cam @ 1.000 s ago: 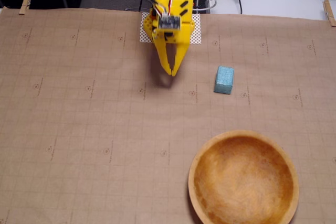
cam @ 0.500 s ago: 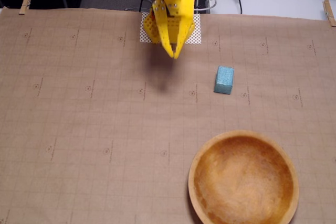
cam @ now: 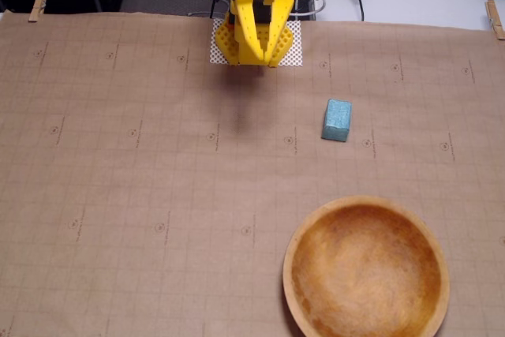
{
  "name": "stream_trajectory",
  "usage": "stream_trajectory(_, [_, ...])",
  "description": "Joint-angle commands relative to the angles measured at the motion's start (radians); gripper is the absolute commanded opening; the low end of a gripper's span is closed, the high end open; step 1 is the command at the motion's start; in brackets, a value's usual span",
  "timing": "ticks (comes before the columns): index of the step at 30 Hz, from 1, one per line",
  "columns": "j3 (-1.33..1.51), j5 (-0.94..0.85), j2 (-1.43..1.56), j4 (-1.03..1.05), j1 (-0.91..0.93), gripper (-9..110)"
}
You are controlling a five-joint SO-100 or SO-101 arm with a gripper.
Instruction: Grasp a blue block and put it in the bowl.
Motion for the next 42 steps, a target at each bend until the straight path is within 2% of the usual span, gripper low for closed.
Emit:
stream_trajectory(1, [-0.04,-0.011,-0.009,-0.018,-0.074,-2])
stream_trajectory(8, [-0.037,-0.009,-0.026,-0.1,-0.173,-1])
stream_trajectory(20, [-0.115,0.005,-0.399,-0.132,-0.387,0])
stream_trajectory(36, [-0.115,0.035,-0.495,-0.127,-0.525,39])
stream_trajectory(42, [-0.112,0.063,-0.497,-0.127,-0.592,47])
